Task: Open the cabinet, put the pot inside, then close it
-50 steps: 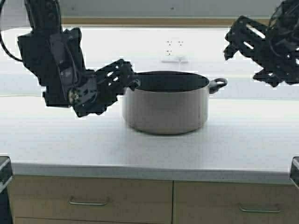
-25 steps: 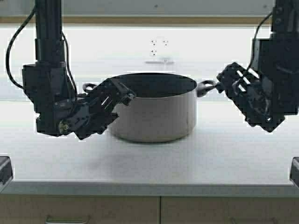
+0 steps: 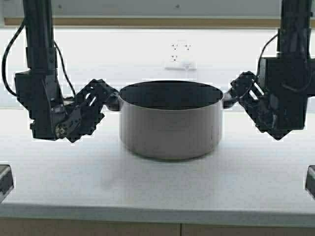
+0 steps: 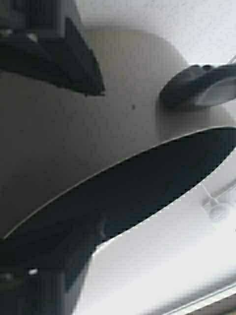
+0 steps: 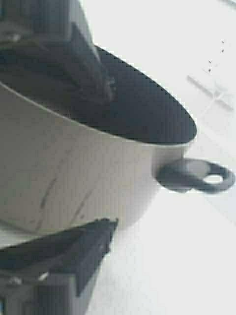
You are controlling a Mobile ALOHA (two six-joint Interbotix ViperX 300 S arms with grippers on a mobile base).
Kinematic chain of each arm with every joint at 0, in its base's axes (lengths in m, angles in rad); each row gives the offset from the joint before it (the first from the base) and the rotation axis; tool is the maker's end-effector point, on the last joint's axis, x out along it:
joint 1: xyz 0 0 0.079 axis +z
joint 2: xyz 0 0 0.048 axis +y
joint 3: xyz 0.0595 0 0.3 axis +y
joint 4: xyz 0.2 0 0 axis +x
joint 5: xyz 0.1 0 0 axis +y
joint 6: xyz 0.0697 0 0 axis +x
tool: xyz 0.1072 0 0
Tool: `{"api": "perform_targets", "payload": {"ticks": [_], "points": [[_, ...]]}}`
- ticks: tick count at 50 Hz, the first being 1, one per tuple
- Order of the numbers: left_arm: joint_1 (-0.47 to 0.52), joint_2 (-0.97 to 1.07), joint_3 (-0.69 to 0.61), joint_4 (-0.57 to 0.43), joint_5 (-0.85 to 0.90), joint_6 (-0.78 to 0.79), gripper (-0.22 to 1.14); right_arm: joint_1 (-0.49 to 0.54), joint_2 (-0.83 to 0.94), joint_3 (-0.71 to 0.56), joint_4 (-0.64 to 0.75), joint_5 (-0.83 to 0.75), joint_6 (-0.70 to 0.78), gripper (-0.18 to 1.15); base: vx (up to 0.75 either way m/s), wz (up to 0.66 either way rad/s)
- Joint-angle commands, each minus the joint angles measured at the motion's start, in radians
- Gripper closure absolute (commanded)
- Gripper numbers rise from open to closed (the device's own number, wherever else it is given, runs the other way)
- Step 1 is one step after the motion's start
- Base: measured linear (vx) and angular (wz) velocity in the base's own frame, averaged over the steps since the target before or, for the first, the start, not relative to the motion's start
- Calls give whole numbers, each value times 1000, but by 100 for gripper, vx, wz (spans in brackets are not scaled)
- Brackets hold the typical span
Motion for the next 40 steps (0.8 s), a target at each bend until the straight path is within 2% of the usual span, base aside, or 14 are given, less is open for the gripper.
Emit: {"api": "perform_targets", "payload": {"ticks": [1, 7, 16, 26, 40], "points": [[48, 18, -52, 52, -8, -25, -11, -91, 26, -74, -109, -9, 20, -5, 6, 2], [91, 60, -121, 107, -8, -63, -11, -176, 106, -196, -222, -8, 87, -5, 5, 1], [115, 121, -230, 118, -6, -127, -11, -250, 252, -417, -394, -8, 221, -5, 2, 0], [140, 178, -365, 120, 9, -196, -11, -284, 367, -617, -428, -8, 314, -5, 1, -2], [166, 221, -488, 120, 66, -233, -11, -310, 454, -799, -462, 0, 374, -5, 1, 0]]}}
